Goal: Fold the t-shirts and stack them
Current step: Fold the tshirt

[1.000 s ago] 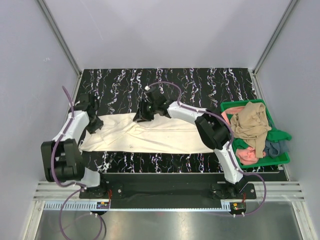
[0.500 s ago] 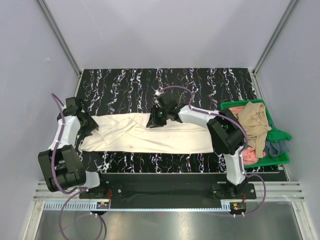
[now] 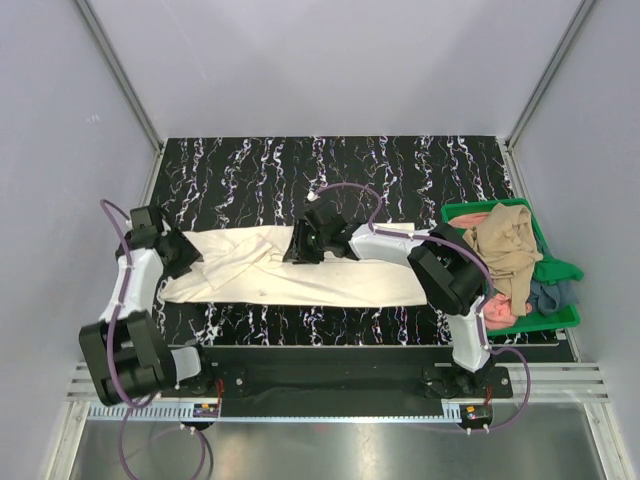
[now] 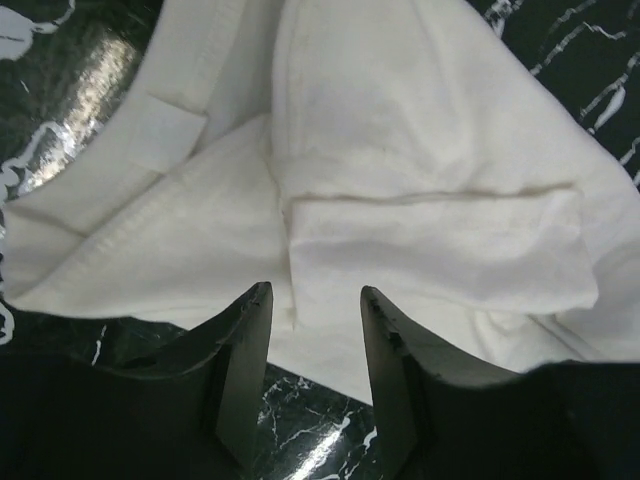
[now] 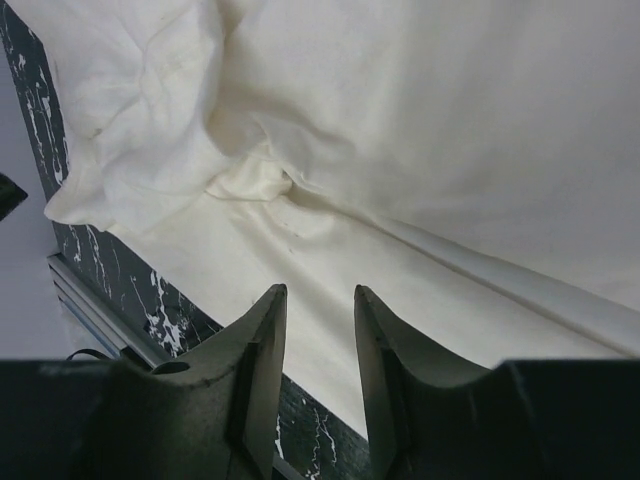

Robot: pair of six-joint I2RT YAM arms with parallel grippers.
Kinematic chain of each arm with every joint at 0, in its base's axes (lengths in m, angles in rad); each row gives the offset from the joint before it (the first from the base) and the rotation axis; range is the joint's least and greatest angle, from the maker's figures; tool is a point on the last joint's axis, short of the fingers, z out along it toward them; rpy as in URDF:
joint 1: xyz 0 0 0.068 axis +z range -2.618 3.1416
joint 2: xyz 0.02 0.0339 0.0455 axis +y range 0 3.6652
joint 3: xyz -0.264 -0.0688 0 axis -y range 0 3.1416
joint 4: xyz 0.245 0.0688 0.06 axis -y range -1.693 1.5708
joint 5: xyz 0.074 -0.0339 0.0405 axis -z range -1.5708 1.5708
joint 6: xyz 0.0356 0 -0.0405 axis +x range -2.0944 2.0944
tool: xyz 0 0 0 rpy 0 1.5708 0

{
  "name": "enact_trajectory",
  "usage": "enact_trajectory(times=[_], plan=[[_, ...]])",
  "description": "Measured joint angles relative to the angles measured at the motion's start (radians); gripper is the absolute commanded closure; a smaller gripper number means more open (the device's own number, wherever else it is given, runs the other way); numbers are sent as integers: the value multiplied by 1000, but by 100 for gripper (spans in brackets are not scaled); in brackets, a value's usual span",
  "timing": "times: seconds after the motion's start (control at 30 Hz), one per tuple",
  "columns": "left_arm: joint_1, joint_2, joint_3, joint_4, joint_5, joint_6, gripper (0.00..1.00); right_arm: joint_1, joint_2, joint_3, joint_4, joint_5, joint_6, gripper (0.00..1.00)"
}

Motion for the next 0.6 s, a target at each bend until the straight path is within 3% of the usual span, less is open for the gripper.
enact_trajectory(times=[0.2, 0.4, 0.6], plan=[[-63, -163, -117, 10, 20, -64, 55, 6, 5, 43, 8, 14, -1, 64], [-151, -148, -174, 2, 6, -104, 48, 6, 61, 172, 51, -74, -111, 62], [-165, -121, -174, 30, -27, -138, 45, 6, 89, 186, 67, -124, -217, 58]])
